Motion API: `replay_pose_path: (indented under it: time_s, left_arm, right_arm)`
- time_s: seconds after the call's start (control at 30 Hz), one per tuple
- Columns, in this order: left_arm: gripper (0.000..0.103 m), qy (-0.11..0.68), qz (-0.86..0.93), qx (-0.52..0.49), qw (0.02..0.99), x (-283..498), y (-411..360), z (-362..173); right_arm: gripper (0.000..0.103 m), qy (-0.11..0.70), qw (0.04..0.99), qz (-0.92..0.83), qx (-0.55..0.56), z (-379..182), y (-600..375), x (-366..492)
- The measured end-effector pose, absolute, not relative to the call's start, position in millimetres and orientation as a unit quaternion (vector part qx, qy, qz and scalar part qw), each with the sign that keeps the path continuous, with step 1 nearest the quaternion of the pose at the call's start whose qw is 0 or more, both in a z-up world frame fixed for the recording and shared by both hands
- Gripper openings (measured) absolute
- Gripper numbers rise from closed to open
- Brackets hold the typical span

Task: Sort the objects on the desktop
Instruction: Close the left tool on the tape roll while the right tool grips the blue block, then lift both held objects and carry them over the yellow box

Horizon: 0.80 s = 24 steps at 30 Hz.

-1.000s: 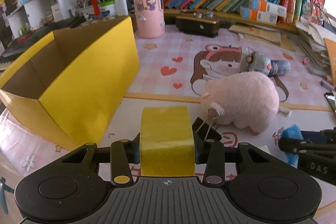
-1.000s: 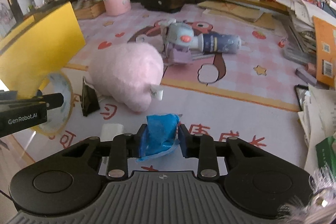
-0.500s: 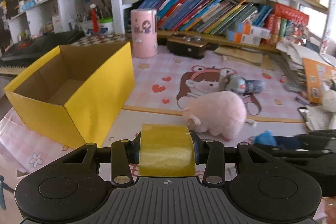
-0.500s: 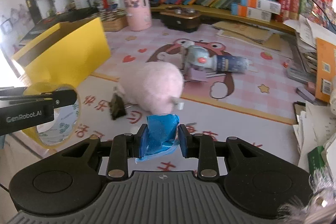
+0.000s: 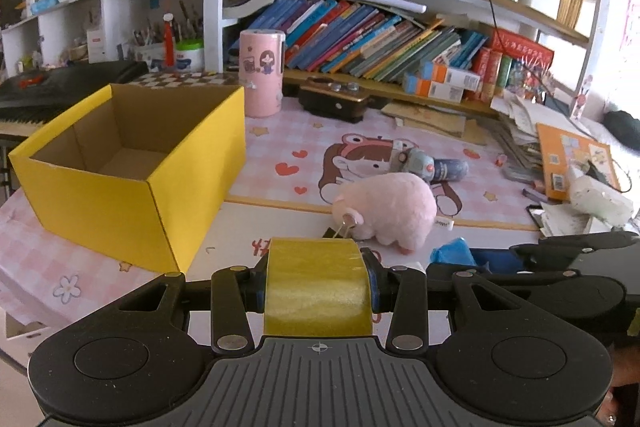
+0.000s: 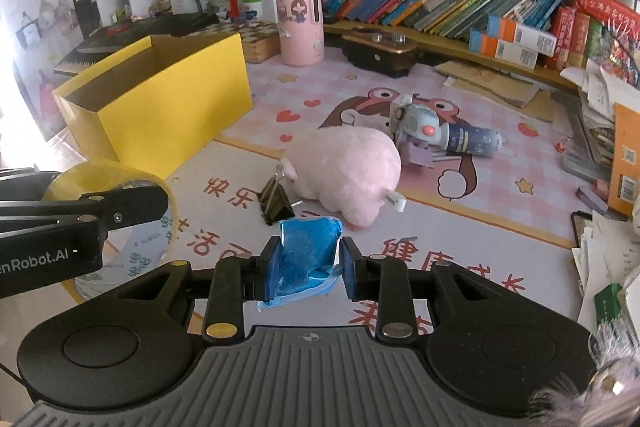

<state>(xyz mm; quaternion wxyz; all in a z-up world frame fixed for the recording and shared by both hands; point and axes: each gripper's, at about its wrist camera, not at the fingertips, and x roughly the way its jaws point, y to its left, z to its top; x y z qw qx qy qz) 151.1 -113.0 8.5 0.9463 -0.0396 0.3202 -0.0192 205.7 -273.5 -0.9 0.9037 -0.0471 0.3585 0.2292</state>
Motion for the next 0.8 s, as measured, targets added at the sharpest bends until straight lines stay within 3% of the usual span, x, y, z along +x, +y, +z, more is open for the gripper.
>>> replay_pose_path:
  time_s: [0.8]
  left_arm:
    - [0.040,0.306,-0.074,-0.044,0.948,70,10,18]
  right_arm:
    - [0.028,0.374,0.907,0.191,-0.032,5,-155,105]
